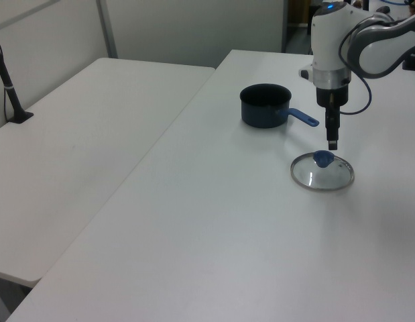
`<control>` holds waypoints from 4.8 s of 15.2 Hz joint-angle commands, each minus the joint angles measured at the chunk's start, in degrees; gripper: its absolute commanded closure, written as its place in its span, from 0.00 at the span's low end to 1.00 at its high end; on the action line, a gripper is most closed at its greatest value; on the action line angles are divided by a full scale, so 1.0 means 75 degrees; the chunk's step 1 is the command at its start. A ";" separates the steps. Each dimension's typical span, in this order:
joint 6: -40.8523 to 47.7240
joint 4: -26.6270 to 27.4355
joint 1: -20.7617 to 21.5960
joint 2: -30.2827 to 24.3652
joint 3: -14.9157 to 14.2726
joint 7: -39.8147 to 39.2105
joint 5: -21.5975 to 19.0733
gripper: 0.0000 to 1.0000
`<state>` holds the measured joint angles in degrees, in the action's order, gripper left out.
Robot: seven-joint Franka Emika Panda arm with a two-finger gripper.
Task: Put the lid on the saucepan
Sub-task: 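Lower the open gripper around the blue knob of the lid, then close the gripper on the blue knob, then lift the glass lid off the table by its knob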
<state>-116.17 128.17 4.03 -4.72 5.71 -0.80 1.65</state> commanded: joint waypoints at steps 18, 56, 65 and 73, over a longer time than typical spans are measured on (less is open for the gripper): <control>-0.1631 0.0606 0.0120 0.0477 -0.0046 -0.0045 -0.0009 0.03; -0.1421 0.0442 0.0120 -0.0049 -0.0046 -0.0010 -0.0021 0.46; 0.0277 -0.0822 0.0155 -0.0367 -0.0058 0.0002 -0.0314 0.46; 0.1404 -0.2532 -0.0021 0.0287 -0.0339 -0.0010 -0.0338 0.47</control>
<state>-107.36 114.38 4.43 -6.81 4.79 -0.74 0.33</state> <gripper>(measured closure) 0.339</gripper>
